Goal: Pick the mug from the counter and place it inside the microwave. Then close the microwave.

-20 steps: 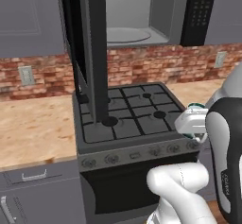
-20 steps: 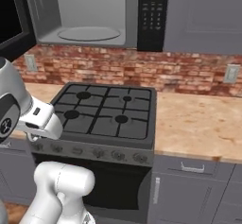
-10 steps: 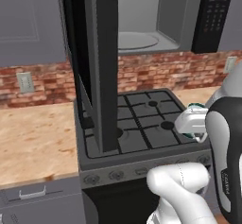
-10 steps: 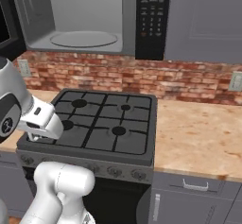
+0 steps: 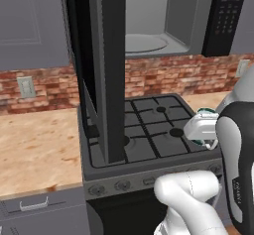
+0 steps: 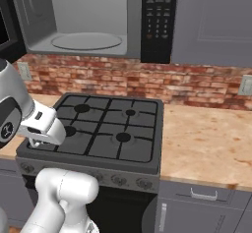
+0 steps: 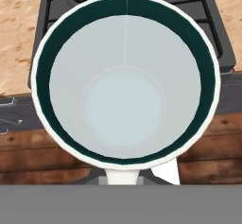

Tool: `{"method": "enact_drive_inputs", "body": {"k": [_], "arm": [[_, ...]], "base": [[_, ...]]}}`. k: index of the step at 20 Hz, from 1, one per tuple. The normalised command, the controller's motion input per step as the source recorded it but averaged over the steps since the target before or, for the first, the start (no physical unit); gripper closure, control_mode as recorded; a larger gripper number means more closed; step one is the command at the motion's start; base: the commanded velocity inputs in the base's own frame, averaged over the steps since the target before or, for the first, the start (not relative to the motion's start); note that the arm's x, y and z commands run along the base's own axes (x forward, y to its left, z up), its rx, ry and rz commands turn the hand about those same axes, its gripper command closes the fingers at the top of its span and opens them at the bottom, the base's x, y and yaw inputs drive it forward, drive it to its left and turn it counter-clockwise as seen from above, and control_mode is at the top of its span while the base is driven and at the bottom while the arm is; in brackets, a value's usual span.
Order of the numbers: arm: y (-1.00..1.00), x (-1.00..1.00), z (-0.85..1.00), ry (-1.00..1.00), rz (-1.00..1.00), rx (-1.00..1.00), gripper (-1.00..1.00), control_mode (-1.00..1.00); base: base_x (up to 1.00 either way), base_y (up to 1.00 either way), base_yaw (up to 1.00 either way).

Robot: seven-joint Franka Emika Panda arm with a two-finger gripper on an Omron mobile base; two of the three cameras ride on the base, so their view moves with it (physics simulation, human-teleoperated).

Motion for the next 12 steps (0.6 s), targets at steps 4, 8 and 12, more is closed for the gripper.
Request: {"method": "enact_drive_inputs", "body": {"k": [4, 8, 12], "arm": [[0.0, 0.0, 0.0, 0.0, 0.0, 0.0, 1.0, 1.0], [0.0, 0.0, 0.0, 0.0, 0.0, 0.0, 1.0, 1.0], [0.0, 0.0, 0.0, 0.0, 0.0, 0.0, 1.0, -1.0]], "base": [[0.0, 0.0, 0.0], [0.0, 0.0, 0.0], [0.0, 0.0, 0.0]]}}
